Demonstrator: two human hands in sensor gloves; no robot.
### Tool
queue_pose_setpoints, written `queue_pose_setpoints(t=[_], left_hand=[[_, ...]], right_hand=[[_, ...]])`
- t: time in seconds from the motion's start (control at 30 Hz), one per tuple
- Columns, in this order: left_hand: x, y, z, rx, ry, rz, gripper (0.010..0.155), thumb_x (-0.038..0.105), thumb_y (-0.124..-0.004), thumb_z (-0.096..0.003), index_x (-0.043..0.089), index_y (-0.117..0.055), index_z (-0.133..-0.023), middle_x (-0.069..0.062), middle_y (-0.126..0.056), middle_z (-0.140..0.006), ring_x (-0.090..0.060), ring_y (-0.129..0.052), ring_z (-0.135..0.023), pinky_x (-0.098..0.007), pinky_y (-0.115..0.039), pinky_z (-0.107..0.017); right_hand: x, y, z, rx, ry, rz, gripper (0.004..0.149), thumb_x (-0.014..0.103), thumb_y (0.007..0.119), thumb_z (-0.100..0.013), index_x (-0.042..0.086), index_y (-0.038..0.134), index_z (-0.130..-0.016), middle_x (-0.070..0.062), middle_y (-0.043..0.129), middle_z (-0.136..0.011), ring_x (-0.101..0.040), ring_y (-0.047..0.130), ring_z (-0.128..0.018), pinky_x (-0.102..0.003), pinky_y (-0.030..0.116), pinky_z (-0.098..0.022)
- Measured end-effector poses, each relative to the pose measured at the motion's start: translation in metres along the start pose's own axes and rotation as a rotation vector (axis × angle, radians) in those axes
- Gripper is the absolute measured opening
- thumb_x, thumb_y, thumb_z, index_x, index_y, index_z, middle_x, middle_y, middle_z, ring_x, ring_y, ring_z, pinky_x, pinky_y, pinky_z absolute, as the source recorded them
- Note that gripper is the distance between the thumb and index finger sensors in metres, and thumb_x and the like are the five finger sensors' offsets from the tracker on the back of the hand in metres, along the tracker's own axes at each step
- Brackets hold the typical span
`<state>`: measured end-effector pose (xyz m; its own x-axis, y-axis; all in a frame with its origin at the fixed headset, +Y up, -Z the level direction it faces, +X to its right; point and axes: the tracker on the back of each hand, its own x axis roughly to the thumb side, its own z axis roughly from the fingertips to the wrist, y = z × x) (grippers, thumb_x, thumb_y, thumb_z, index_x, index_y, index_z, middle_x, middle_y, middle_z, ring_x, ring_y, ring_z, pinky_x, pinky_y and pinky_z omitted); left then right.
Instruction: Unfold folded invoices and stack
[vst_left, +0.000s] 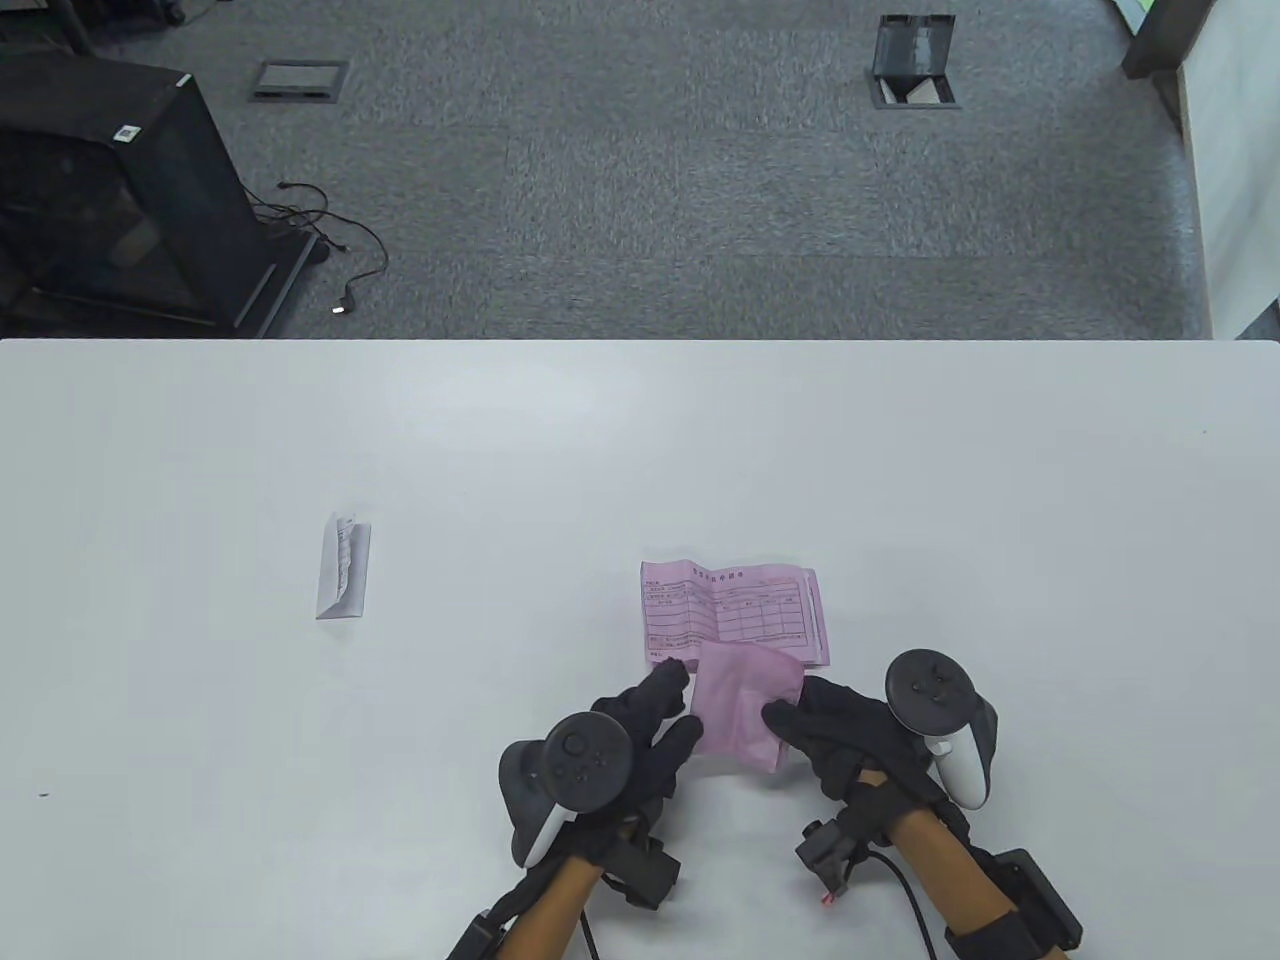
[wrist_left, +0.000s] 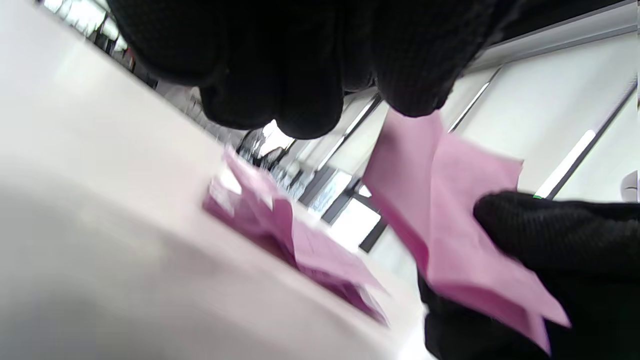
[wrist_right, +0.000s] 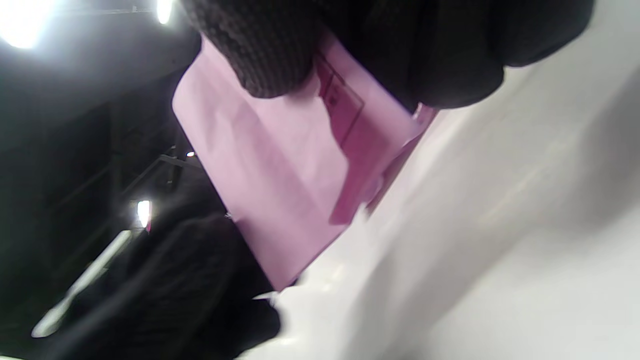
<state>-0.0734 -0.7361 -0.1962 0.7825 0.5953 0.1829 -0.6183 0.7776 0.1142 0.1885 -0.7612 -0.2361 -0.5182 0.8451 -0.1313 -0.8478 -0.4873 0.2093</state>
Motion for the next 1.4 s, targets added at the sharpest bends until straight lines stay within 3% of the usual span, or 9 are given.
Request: queue_pose_setpoints(t=[0.1, 0.17, 0.23, 0.47, 0.7, 0.97, 1.13, 1.27, 1.4], left_hand=[[0.011, 0.007, 0.007, 0.058, -0.118, -0.028, 0.059, 0.038, -0.085, -0.0504, 0.025, -0.065, -0.104, -0.007, -0.085, -0.095, -0.035, -0.08, -0.084, -0.044, -0.074, -0.058], [0.017, 0.002, 0.01, 0.007, -0.197, 0.019, 0.053, 0.039, -0.085, -0.0502, 0.026, -0.072, -0.099, -0.006, -0.092, -0.088, -0.032, -0.086, -0.078, -0.041, -0.078, -0.053], [0.019, -0.006, 0.013, -0.076, -0.177, 0.064, 0.052, 0.041, -0.085, -0.0499, 0.023, -0.075, -0.098, -0.007, -0.095, -0.085, -0.031, -0.09, -0.074, -0.04, -0.08, -0.049], [0.01, -0.028, 0.01, -0.408, -0.068, 0.251, 0.073, 0.044, -0.083, -0.0506, 0.013, -0.053, -0.11, -0.018, -0.079, -0.102, -0.038, -0.084, -0.079, -0.042, -0.077, -0.05], [0.001, -0.04, 0.011, -0.513, -0.059, 0.459, 0.088, 0.046, -0.086, -0.0487, 0.012, -0.037, -0.113, -0.024, -0.066, -0.109, -0.043, -0.075, -0.087, -0.046, -0.074, -0.055], [-0.001, -0.041, 0.013, -0.408, -0.036, 0.496, 0.093, 0.05, -0.09, -0.0432, 0.011, -0.042, -0.113, -0.023, -0.071, -0.104, -0.041, -0.078, -0.085, -0.048, -0.074, -0.057], [-0.007, -0.038, 0.012, -0.348, 0.007, 0.498, 0.076, 0.039, -0.088, -0.0484, 0.014, -0.052, -0.11, -0.017, -0.081, -0.097, -0.035, -0.086, -0.079, -0.045, -0.078, -0.055], [-0.013, -0.036, 0.01, -0.321, 0.047, 0.553, 0.058, 0.028, -0.084, -0.0516, 0.017, -0.063, -0.105, -0.012, -0.091, -0.088, -0.031, -0.092, -0.072, -0.043, -0.081, -0.05], [-0.022, -0.026, 0.007, -0.251, 0.119, 0.541, 0.052, 0.026, -0.084, -0.0513, 0.021, -0.07, -0.101, -0.009, -0.097, -0.083, -0.028, -0.096, -0.067, -0.041, -0.083, -0.047]], right_hand=[[0.0, 0.001, 0.001, -0.045, -0.003, 0.092, 0.035, 0.039, 0.078, -0.045, 0.019, 0.082, -0.073, -0.009, 0.088, -0.074, -0.034, 0.085, -0.07, -0.055, 0.068, -0.058], [0.002, 0.003, 0.003, -0.046, -0.014, 0.104, 0.034, 0.039, 0.079, -0.045, 0.019, 0.082, -0.072, -0.009, 0.088, -0.073, -0.034, 0.085, -0.069, -0.055, 0.068, -0.058], [0.006, 0.006, 0.007, -0.032, -0.039, 0.105, 0.034, 0.04, 0.079, -0.044, 0.019, 0.082, -0.071, -0.008, 0.088, -0.073, -0.034, 0.085, -0.069, -0.055, 0.068, -0.058], [0.016, 0.015, 0.018, -0.003, -0.103, 0.148, 0.035, 0.042, 0.08, -0.043, 0.02, 0.082, -0.069, -0.008, 0.089, -0.072, -0.034, 0.086, -0.069, -0.055, 0.068, -0.058], [0.02, 0.022, 0.023, 0.062, -0.179, 0.101, 0.036, 0.044, 0.08, -0.043, 0.02, 0.082, -0.07, -0.007, 0.088, -0.074, -0.034, 0.085, -0.07, -0.055, 0.067, -0.059], [0.021, 0.021, 0.025, 0.115, -0.221, 0.046, 0.047, 0.05, 0.074, -0.043, 0.02, 0.082, -0.078, -0.01, 0.086, -0.078, -0.037, 0.083, -0.074, -0.057, 0.065, -0.06], [0.018, 0.02, 0.023, 0.156, -0.216, -0.029, 0.046, 0.047, 0.07, -0.046, 0.02, 0.082, -0.081, -0.011, 0.086, -0.079, -0.037, 0.082, -0.075, -0.057, 0.064, -0.06], [0.016, 0.016, 0.022, 0.118, -0.203, -0.015, 0.039, 0.04, 0.073, -0.047, 0.02, 0.083, -0.078, -0.01, 0.087, -0.078, -0.036, 0.083, -0.074, -0.057, 0.065, -0.06], [0.012, 0.003, 0.018, 0.049, -0.158, 0.008, 0.038, 0.04, 0.073, -0.047, 0.019, 0.083, -0.078, -0.01, 0.087, -0.078, -0.037, 0.083, -0.074, -0.057, 0.065, -0.06]])
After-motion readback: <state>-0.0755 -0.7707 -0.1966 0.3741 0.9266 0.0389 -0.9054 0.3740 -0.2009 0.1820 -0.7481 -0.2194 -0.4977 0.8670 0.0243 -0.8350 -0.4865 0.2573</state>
